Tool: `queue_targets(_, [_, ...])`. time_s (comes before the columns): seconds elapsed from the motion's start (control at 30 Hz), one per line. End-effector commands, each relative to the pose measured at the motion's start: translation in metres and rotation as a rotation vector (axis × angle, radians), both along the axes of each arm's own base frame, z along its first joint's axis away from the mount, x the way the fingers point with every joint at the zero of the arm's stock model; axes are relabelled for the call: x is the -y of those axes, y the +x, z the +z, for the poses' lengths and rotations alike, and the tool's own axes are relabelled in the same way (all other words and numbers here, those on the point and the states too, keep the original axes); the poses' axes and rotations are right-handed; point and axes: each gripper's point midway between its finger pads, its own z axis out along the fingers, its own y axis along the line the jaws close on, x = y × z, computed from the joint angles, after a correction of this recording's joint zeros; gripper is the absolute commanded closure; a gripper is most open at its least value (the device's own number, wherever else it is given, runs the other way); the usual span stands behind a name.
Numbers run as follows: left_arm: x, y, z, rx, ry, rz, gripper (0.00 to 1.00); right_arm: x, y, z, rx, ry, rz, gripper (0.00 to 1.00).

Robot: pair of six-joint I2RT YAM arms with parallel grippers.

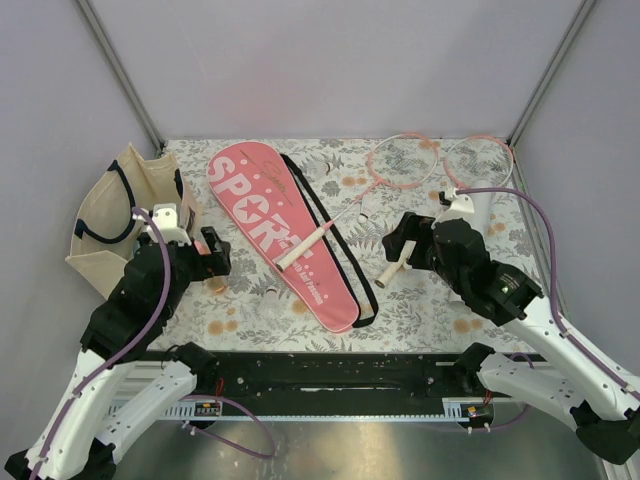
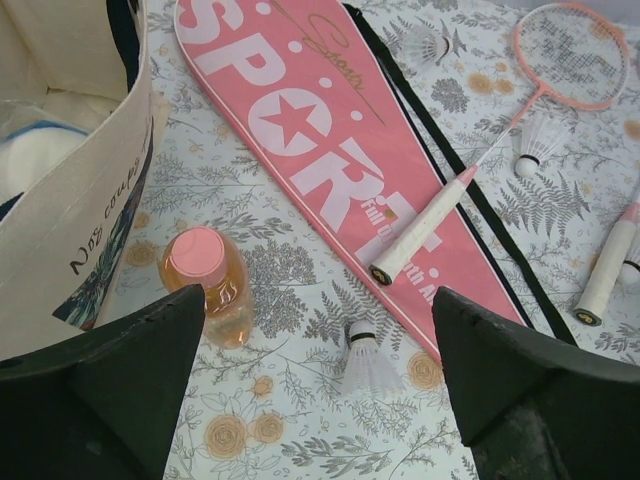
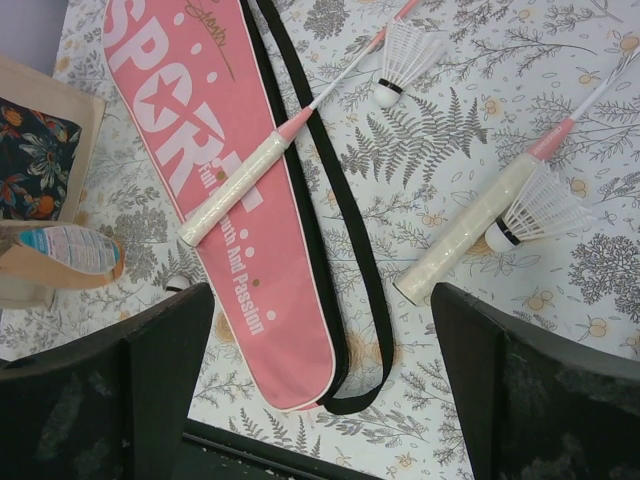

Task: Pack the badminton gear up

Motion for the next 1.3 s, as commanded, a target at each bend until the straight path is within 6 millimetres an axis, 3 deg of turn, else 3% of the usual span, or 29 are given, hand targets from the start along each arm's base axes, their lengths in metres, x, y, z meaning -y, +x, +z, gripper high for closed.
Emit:
queue_targets(0.0, [0.008, 0.005, 0.023, 0.089, -0.032, -0.04, 0.01, -0.002, 0.003, 0.012, 0.048, 0.049, -0.015, 0.01])
queue_targets(0.3, [0.02, 0.007, 0.03, 0.109, -0.04, -0.106, 0.01, -0.001, 0.005, 0.018, 0.064, 0.088, -0.036, 0.0])
queue_targets(0.47, [0.049, 0.005, 0.034, 0.118, -0.074, -0.259, 0.01, 0.011, 0.013, 0.013, 0.087, 0.039, -0.105, 0.01])
queue_targets(0.53, [0.066, 0.003, 0.033, 0.117, -0.109, -0.344, 0.01, 0.025, 0.02, -0.001, 0.068, -0.049, -0.176, 0.02])
queue_targets(0.7, [0.105, -0.003, 0.029, 0.113, -0.178, -0.545, 0.01, 0.099, 0.024, -0.032, -0.083, -0.379, -0.467, 0.01])
queue_targets(1.0, [0.134, 0.01, 0.023, 0.091, -0.198, -0.654, 0.01, 0.19, 0.047, -0.1, -0.417, -0.592, -0.565, 0.0])
queue_targets(1.07, [0.14, 0.012, 0.03, 0.092, -0.21, -0.675, 0.01, 0.201, 0.056, -0.115, -0.488, -0.579, -0.55, 0.0])
queue_targets(1.2, [0.15, 0.022, 0.043, 0.109, -0.225, -0.692, 0.01, 0.204, 0.08, -0.142, -0.589, -0.525, -0.48, 0.01])
queue_targets(1.27, [0.153, 0.029, 0.048, 0.106, -0.225, -0.688, 0.01, 0.21, 0.093, -0.147, -0.613, -0.542, -0.476, 0.0])
